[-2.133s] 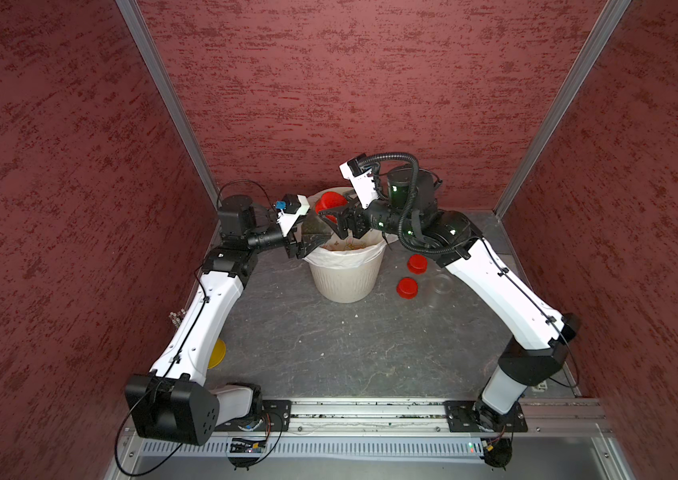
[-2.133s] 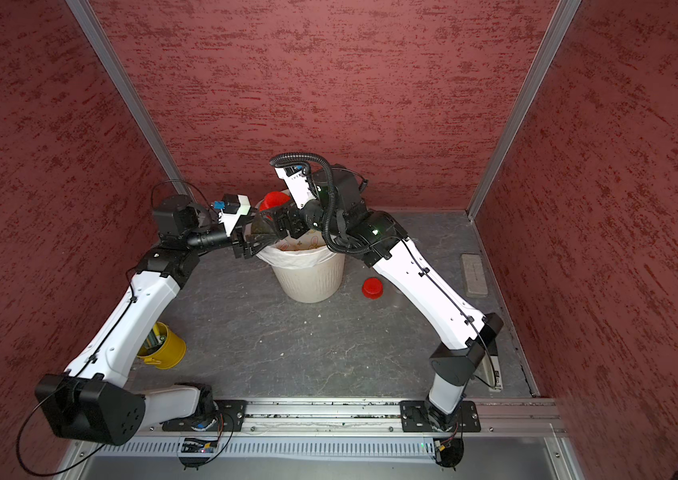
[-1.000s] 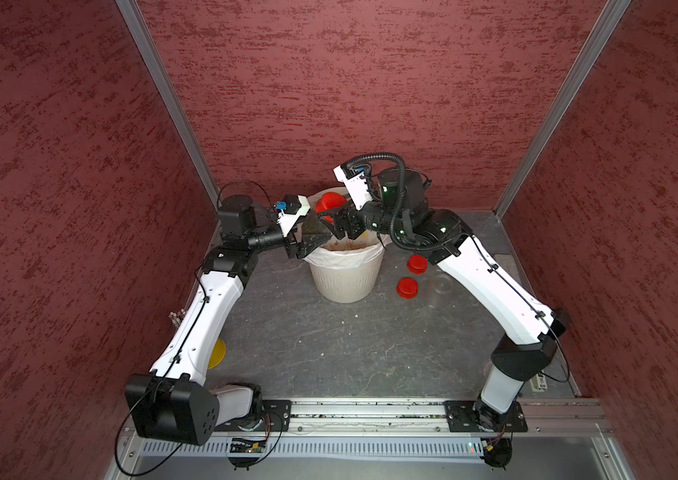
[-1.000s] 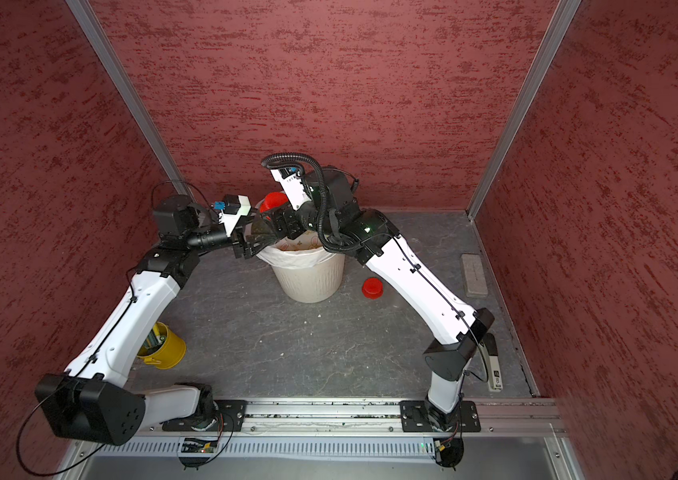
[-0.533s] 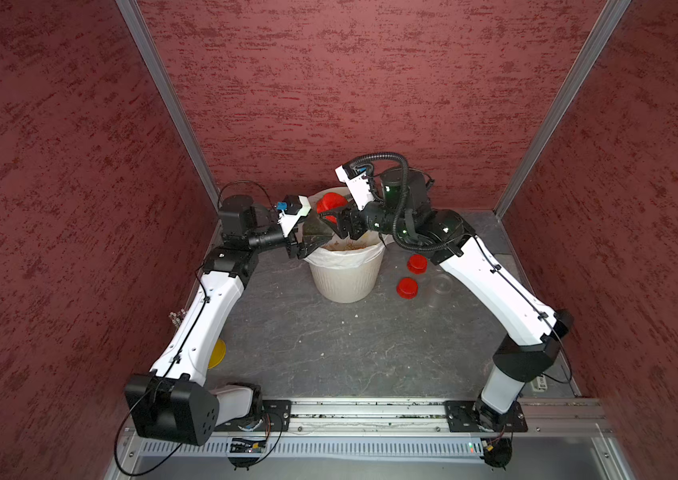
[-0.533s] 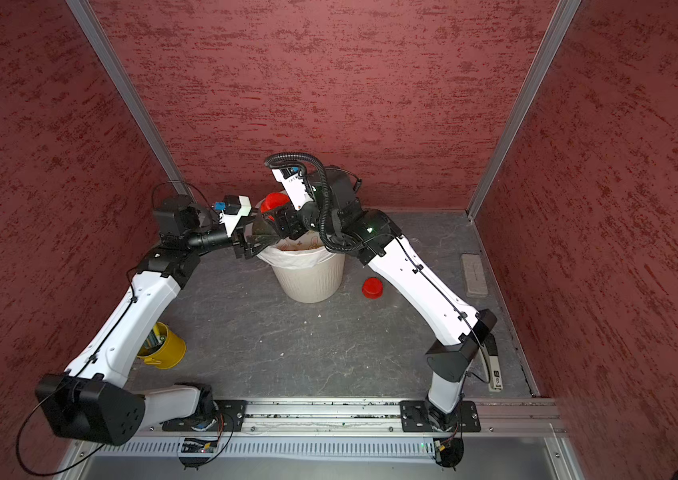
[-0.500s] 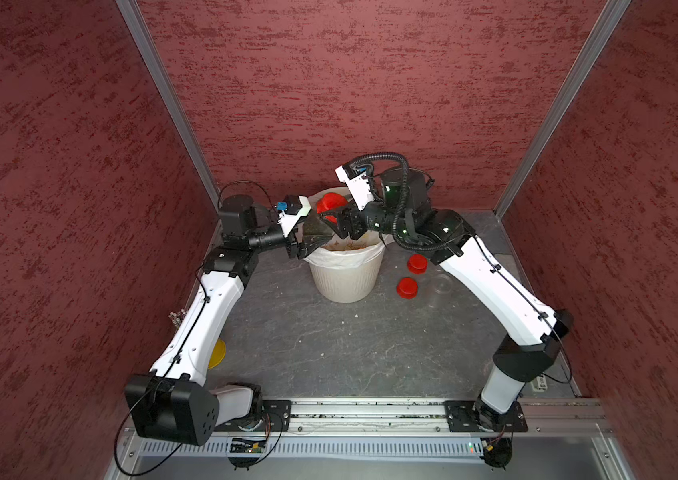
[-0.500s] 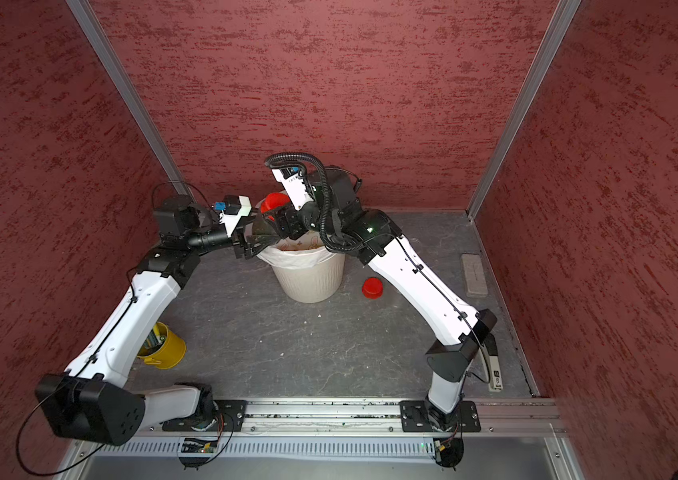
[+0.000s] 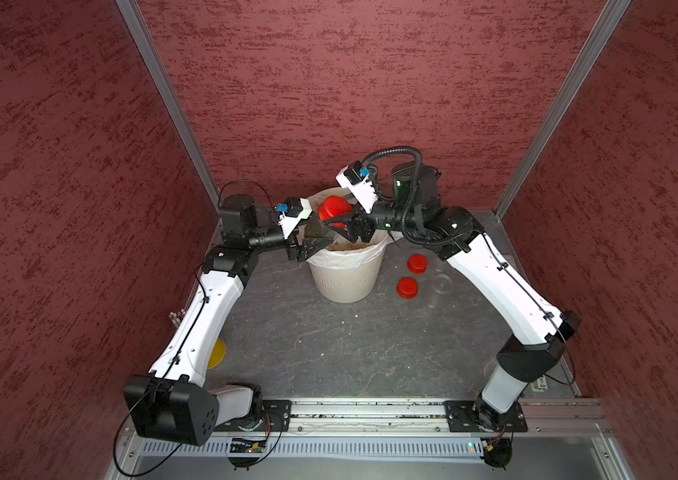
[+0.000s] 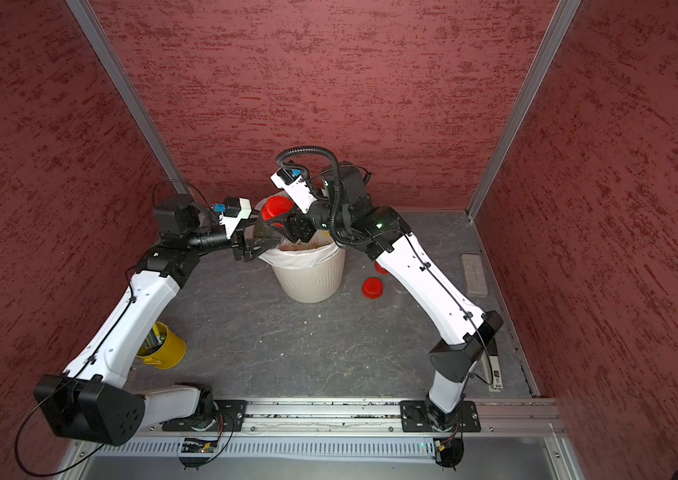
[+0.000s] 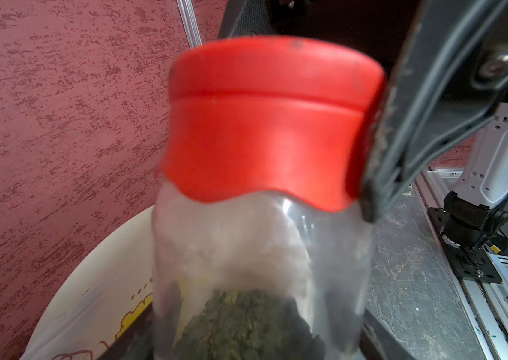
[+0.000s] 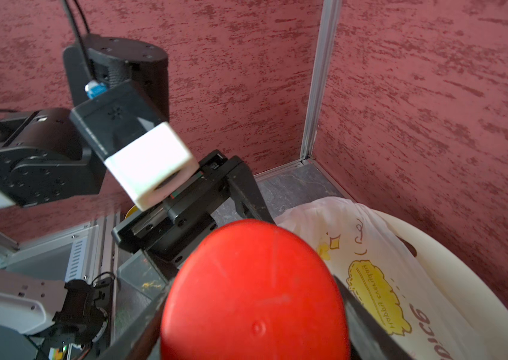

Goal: Empty moldy tea leaves from jars
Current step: Unscrew the lid from the jar.

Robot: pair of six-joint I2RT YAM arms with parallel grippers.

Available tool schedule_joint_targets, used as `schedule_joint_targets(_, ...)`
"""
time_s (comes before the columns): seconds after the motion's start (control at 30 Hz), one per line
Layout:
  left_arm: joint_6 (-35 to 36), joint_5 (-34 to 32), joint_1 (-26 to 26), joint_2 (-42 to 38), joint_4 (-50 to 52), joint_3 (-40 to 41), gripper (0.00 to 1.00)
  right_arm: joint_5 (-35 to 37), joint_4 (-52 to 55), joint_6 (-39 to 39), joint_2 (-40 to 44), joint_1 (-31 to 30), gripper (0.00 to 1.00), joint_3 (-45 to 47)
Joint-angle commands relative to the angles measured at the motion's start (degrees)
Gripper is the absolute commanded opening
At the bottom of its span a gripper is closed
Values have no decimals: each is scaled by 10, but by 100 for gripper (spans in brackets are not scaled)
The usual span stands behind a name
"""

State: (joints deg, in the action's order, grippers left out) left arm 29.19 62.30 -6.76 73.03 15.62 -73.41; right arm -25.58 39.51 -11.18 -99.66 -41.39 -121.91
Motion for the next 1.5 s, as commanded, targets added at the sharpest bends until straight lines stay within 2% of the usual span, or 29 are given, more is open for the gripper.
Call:
schedule_joint_targets(0.0, 8, 40, 3, -9, 31, -20, 63, -71, 33, -123, 21, 12, 44, -10)
schedule_joint_targets(0.13, 6, 42, 3, -9, 28, -20, 63, -125, 77, -197, 17, 14, 48, -20)
schedule_joint_targets(0.3, 9, 45, 3, -12, 34, -21, 63, -140, 106, -224, 5, 15, 52, -48)
schedule_joint_targets(0.43, 7, 46, 3, -12, 31, -20, 63, -137, 114, -213, -10, 15, 55, -69)
schedule_joint_targets(0.5, 7, 45, 3, -11, 29, -21, 63, -132, 109, -193, -15, 15, 66, -72)
schedule_joint_targets(0.57, 7, 45, 3, -11, 28, -21, 63, -125, 91, -165, -12, 15, 84, -67)
schedule_joint_targets(0.7, 4, 39, 3, -11, 20, -19, 63, -121, 39, -111, 10, 14, 99, -25)
schedule_joint_targets(0.97, 7, 26, 4, -10, 16, -18, 63, -21, -73, 73, 61, 13, 99, 51)
schedule_joint_targets(1.07, 7, 25, 6, -8, 17, -19, 63, -13, -109, 123, 88, 13, 99, 93)
schedule_joint_targets(1.23, 6, 25, 8, -6, 16, -21, 63, 11, -183, 171, 143, 5, 99, 181)
schedule_joint_targets(1.47, 4, 25, 8, -2, 16, -24, 63, 44, -198, 182, 156, -14, 98, 201)
